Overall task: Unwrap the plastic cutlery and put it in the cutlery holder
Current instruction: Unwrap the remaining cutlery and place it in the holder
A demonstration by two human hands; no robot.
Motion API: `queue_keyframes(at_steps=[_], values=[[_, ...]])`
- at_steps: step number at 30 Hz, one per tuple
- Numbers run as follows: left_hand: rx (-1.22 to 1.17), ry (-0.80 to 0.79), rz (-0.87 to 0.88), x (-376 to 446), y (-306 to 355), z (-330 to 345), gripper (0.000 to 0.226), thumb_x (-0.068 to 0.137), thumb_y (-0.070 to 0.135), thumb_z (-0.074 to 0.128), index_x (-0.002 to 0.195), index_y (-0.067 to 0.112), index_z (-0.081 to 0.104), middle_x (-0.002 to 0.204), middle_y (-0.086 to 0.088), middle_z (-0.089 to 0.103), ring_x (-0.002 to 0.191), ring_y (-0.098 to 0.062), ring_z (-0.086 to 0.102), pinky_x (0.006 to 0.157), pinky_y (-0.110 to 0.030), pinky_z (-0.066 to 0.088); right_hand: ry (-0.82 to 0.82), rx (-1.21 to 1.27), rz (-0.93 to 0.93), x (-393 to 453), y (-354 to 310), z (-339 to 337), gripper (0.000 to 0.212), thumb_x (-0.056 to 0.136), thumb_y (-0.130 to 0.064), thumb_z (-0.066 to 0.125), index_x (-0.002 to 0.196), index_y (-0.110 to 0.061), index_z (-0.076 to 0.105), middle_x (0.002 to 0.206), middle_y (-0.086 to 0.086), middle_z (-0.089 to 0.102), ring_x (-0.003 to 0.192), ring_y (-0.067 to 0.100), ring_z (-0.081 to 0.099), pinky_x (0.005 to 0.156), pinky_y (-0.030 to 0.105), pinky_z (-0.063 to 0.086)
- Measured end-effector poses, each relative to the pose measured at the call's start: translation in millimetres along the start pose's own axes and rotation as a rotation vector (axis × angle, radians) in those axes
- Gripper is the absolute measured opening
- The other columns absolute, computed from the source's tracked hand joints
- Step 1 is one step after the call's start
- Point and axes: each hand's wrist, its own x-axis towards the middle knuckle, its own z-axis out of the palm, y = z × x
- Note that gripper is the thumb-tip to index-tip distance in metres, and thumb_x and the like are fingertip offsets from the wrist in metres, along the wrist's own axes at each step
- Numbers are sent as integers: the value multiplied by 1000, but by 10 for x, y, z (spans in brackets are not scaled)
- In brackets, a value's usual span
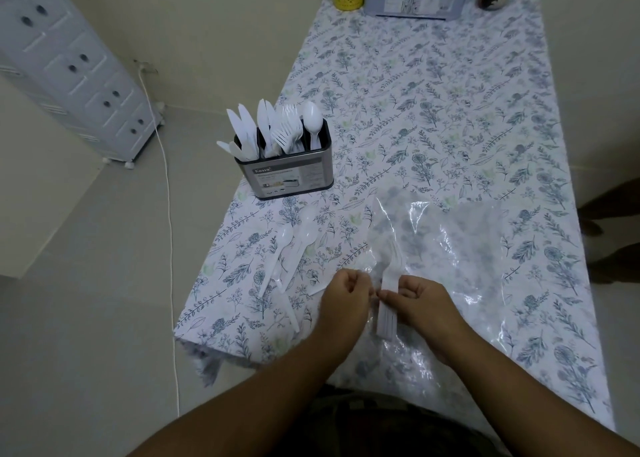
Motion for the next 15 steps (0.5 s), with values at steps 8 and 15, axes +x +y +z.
queue_keyframes(at_steps=[8,15], values=[[253,-15,116,28,-164,-116,20,96,31,60,114,23,64,98,10,68,89,2,63,73,-12,49,12,-228,1,55,59,-27,37,85,-18,80,61,-13,52,56,2,53,59,15,54,59,35,47],[197,10,206,6,26,-38,31,91,29,69,121,23,69,96,9,72,87,2,67,76,-11,53,36,-445,-163,118,73,19,49,84,-23,79,55,-22,40,49,-10,36,51,9,33,53,29,32]])
